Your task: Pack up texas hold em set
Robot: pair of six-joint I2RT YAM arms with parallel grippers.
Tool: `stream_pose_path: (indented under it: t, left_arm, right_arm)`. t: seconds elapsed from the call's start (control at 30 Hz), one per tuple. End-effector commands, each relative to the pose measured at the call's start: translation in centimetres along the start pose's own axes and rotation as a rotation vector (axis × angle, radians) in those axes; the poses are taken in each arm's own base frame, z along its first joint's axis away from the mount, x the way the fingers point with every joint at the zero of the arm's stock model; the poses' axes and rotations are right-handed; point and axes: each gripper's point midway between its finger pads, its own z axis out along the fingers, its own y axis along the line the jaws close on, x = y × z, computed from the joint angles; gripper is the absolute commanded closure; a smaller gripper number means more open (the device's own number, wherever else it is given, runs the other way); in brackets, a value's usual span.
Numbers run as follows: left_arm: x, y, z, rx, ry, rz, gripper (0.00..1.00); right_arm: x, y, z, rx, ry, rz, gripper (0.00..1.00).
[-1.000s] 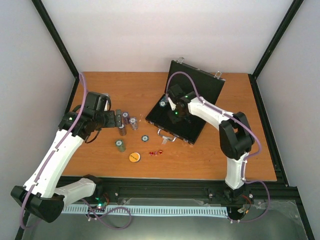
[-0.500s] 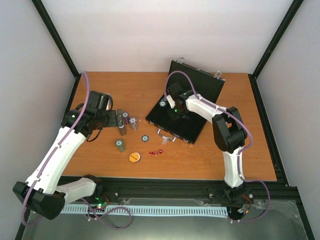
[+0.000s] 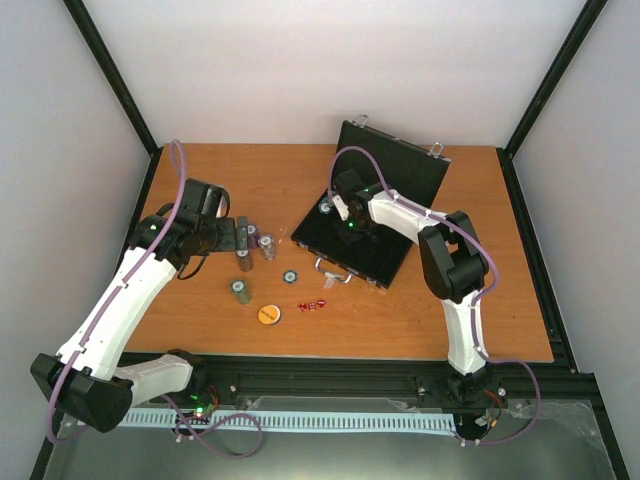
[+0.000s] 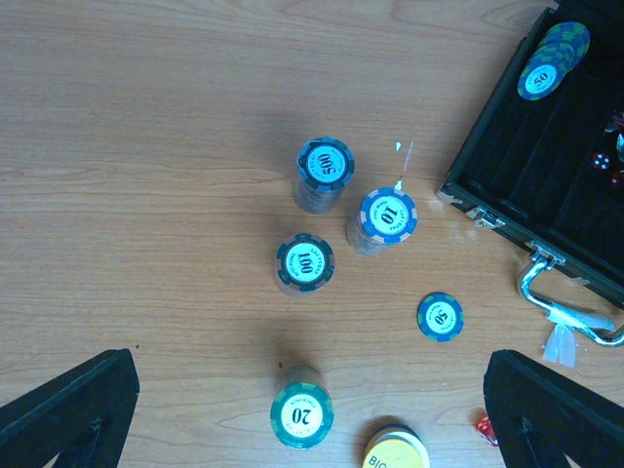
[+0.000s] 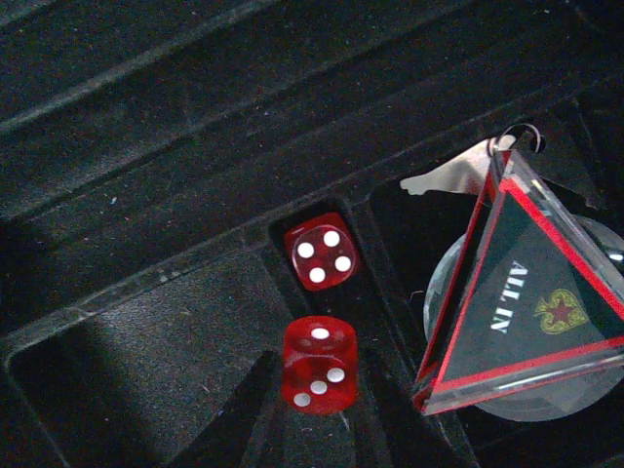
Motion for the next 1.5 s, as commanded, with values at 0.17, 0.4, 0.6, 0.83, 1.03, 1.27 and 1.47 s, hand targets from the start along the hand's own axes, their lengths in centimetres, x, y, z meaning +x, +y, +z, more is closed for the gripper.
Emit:
stream_pose_path:
  t: [0.17,0.4,0.6,0.83,1.03,1.27,1.47]
  left_arm:
    - [-0.9,-0.2,-0.2,0.006,-0.031,-0.006,0.0]
    - [-1.1,-0.2,-0.2,0.005,-0.031,0.004,0.0]
    - [-1.2,-0.3,-0.3,0.007,-0.035,0.006,0.0]
    - [-1.3,-0.3,-0.4,0.011,-0.038,0.001,0.0]
    - [-1.2,-0.4,-0.5,0.016,-0.041,-0.002,0.0]
    - [-1.1,-0.4,-0.4,0.018,-0.04,0.002,0.0]
    - [-1.0,-0.3,-0.4,0.017,-0.038,0.006,0.0]
  right_arm:
    - [-0.4,-1.7,0.6,0.064,0.003,0.006,0.89]
    - [-1.0,-2.0,0.5,0.075,-0.011,0.011,0.79]
    - [-1.2,-1.9,0.3,0.072,-0.015,0.007,0.71]
    - [-1.4,-1.5,-1.3,0.05,-0.04,0.012,0.6]
    - [-2.1,-1.4,-3.9,0.04,-0.08,0.037,0.55]
    - [-2.7,-1.1,-5.4,0.002,-0.1,0.103,0.53]
    - [-2.3,0.6,-3.7,-0.108,-0.076,0.15,0.5]
